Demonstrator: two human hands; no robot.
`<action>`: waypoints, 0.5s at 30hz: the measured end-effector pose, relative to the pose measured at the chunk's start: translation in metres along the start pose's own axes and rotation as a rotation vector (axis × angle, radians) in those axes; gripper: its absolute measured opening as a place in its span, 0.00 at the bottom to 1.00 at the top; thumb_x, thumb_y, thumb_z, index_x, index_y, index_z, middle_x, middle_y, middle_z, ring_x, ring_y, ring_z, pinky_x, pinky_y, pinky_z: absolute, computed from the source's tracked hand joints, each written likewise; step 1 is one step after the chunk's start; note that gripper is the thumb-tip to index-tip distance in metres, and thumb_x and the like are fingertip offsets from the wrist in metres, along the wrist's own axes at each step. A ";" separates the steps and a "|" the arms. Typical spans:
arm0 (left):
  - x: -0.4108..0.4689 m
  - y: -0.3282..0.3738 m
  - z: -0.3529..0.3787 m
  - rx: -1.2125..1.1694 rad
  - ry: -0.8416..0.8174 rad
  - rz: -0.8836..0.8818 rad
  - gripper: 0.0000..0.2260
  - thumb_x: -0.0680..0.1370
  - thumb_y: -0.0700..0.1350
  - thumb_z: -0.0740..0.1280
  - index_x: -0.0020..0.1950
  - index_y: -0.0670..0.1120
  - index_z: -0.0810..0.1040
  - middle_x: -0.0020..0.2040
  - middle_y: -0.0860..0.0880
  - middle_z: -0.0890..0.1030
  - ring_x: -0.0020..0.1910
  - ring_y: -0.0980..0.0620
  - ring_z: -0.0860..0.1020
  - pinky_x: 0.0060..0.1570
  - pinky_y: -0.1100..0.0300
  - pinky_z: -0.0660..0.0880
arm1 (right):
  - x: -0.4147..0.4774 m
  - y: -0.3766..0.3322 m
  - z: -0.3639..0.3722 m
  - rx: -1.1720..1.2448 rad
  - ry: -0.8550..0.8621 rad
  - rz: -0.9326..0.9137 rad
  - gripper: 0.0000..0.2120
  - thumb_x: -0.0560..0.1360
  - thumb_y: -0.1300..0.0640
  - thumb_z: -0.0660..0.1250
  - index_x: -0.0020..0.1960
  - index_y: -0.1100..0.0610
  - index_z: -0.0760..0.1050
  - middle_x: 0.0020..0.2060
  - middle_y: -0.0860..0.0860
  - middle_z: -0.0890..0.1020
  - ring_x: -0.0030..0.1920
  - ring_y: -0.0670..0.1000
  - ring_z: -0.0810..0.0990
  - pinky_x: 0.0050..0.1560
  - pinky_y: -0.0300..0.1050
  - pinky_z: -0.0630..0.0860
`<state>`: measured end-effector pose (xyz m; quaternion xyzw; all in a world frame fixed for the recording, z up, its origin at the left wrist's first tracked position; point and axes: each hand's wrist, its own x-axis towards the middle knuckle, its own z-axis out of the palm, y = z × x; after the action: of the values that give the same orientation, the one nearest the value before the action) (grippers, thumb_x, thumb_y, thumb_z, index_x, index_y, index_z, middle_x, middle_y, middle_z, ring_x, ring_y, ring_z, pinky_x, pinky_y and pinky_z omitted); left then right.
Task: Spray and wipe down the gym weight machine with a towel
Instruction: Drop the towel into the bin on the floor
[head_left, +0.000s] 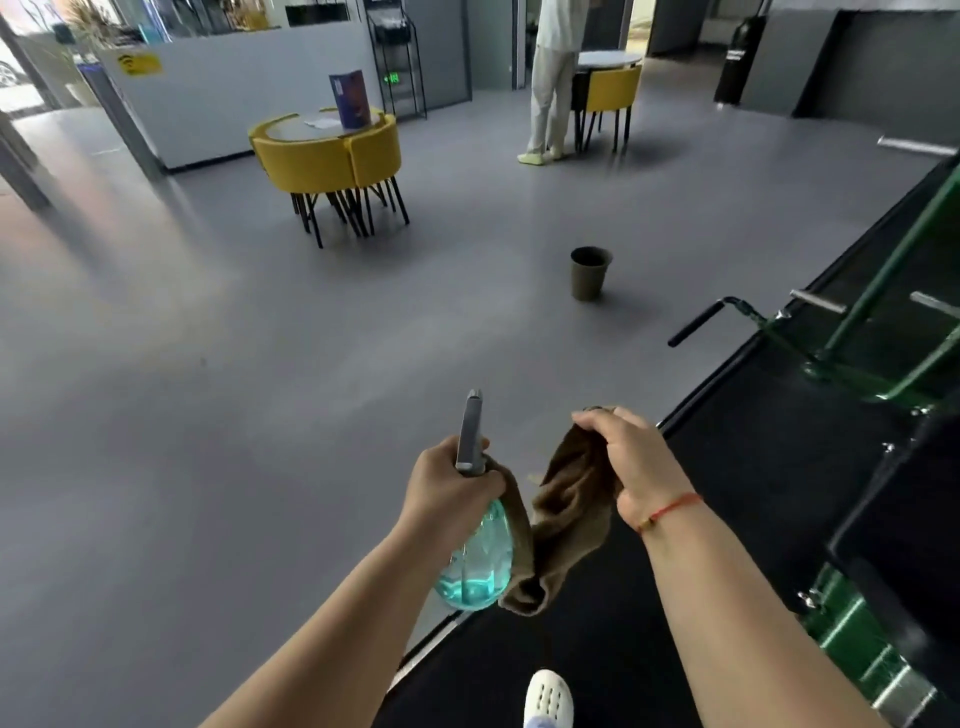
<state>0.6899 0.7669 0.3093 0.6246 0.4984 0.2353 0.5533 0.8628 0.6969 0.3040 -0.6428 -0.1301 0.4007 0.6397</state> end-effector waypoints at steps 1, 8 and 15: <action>0.017 0.011 0.006 0.007 -0.015 0.007 0.13 0.72 0.34 0.72 0.51 0.50 0.80 0.40 0.53 0.79 0.30 0.53 0.75 0.29 0.60 0.72 | 0.016 -0.012 -0.001 -0.055 -0.015 -0.018 0.07 0.77 0.57 0.71 0.43 0.57 0.76 0.35 0.55 0.80 0.40 0.56 0.81 0.43 0.51 0.78; 0.143 0.079 0.051 0.013 -0.045 0.090 0.13 0.72 0.34 0.73 0.51 0.50 0.81 0.42 0.54 0.80 0.34 0.55 0.77 0.32 0.63 0.73 | 0.132 -0.086 -0.002 -0.366 -0.101 -0.156 0.19 0.72 0.51 0.78 0.55 0.58 0.75 0.48 0.57 0.83 0.51 0.54 0.82 0.44 0.43 0.78; 0.269 0.109 0.085 -0.015 -0.123 0.123 0.16 0.72 0.35 0.74 0.57 0.49 0.81 0.42 0.50 0.82 0.36 0.51 0.79 0.37 0.57 0.75 | 0.246 -0.120 0.000 -0.403 -0.016 -0.171 0.13 0.73 0.57 0.76 0.54 0.57 0.76 0.49 0.58 0.83 0.52 0.56 0.83 0.56 0.54 0.81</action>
<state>0.9065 0.9777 0.3171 0.6631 0.4225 0.2337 0.5721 1.0636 0.8821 0.3297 -0.7411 -0.2668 0.3159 0.5289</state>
